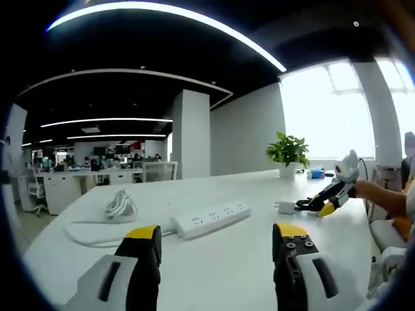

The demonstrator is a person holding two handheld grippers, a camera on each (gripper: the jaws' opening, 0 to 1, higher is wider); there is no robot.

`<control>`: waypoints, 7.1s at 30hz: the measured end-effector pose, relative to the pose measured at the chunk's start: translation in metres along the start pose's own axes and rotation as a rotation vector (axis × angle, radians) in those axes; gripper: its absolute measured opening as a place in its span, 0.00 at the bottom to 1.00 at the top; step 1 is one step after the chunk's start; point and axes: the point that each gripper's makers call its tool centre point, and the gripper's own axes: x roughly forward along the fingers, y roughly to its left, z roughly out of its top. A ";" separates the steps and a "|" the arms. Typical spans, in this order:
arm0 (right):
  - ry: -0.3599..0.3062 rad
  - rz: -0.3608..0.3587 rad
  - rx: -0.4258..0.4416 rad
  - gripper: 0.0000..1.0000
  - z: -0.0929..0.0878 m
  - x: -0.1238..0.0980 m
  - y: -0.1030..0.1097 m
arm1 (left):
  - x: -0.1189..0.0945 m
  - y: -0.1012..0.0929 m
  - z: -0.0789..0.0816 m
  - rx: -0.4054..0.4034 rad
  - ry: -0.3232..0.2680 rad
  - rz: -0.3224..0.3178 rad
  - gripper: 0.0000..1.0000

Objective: Straighten the power strip on the desk, plug the charger into it

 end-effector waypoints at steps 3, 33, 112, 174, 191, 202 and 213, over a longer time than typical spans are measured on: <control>0.013 0.008 -0.015 0.41 -0.001 0.002 0.000 | 0.000 -0.003 0.001 0.009 -0.004 -0.003 0.71; 0.054 0.107 -0.048 0.14 -0.004 0.004 0.010 | 0.002 -0.009 0.002 0.021 -0.003 -0.016 0.70; -0.447 0.152 0.209 0.08 0.170 -0.009 0.025 | 0.015 -0.016 0.020 0.078 -0.045 -0.018 0.73; -0.422 0.187 0.173 0.07 0.208 0.040 0.061 | 0.123 -0.067 0.012 0.113 -0.092 -0.022 0.85; -0.432 0.187 0.159 0.07 0.211 0.040 0.066 | 0.147 -0.070 0.014 0.162 -0.071 -0.021 0.77; -0.433 0.194 0.165 0.07 0.210 0.042 0.070 | 0.155 -0.075 0.013 0.160 -0.069 -0.022 0.71; -0.427 0.202 0.170 0.07 0.209 0.043 0.071 | 0.159 -0.082 0.007 0.199 -0.045 -0.028 0.50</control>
